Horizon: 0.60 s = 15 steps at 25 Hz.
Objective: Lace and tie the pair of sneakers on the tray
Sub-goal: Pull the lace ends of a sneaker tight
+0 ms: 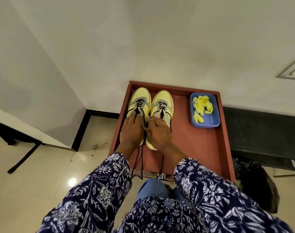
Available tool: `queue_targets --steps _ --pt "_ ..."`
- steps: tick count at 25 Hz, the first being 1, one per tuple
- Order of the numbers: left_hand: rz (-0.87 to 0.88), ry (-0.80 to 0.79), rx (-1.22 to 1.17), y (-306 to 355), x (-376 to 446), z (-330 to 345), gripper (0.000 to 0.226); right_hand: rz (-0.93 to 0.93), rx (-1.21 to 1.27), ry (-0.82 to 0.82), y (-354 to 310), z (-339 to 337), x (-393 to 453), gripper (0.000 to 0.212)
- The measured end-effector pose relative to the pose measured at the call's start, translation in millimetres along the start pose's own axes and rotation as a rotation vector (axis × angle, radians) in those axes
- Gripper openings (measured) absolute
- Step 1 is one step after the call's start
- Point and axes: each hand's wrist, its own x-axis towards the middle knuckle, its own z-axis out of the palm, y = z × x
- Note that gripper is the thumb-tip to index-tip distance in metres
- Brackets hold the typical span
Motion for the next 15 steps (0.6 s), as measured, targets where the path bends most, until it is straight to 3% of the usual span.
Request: queue_targets --steps 5,10,15 --pt "-0.110 0.074 -0.227 -7 -5 -9 0.042 -0.068 -0.082 -0.133 -13 0 -1 0.051" --pt "-0.477 0.073 -0.458 -17 4 -13 0.023 -0.053 -0.103 -0.137 -24 11 -1 0.045" --pt "-0.508 0.059 -0.419 -16 10 -23 0.023 -0.053 -0.158 -0.115 -28 11 8 0.031"
